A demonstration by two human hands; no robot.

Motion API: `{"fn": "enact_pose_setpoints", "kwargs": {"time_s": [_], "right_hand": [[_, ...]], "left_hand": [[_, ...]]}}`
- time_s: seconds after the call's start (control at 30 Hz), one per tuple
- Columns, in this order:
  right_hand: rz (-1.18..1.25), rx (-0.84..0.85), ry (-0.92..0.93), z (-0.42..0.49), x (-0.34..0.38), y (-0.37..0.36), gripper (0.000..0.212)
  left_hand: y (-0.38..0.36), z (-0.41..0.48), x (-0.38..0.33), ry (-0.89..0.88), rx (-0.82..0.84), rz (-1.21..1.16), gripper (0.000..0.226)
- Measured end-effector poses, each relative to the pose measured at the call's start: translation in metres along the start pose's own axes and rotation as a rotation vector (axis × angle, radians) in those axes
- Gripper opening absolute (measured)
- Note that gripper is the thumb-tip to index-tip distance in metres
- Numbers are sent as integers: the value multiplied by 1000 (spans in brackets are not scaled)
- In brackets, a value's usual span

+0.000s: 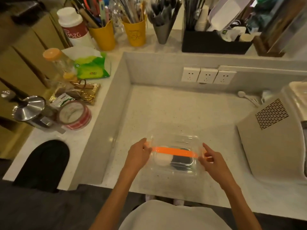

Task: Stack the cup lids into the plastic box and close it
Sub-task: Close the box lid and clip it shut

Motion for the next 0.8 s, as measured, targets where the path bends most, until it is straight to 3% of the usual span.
{"fn": "enact_pose_setpoints", "kwargs": {"time_s": [0.17, 0.3, 0.47, 0.6, 0.7, 0.8], "right_hand": [[-15, -29, 6, 0, -8, 1, 41], [-44, -49, -86, 7, -10, -3, 51], [-7, -53, -75, -2, -13, -7, 52], [-25, -190, -24, -2, -11, -14, 40], [143, -163, -39, -1, -10, -15, 18], [158, -128, -29, -1, -9, -16, 10]], "left_hand": [[-12, 1, -1, -66, -84, 135, 7], [-15, 11, 3, -102, -80, 145, 15], [-25, 8, 10, -98, -61, 34, 26], [-30, 5, 13, 5, -99, -30, 52], [-34, 4, 20, 183, -9, -229, 75], [-34, 4, 24, 190, -41, -256, 72]]}}
Point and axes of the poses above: each hand's wrist, its own z-axis towards the middle knuckle, its own y-axis out of the back of the hand, x = y × z, the point moved 1 cm from there along z, towards the middle knuckle, and after that the axes turned 10 degrees about z, right-handed, at the moved point
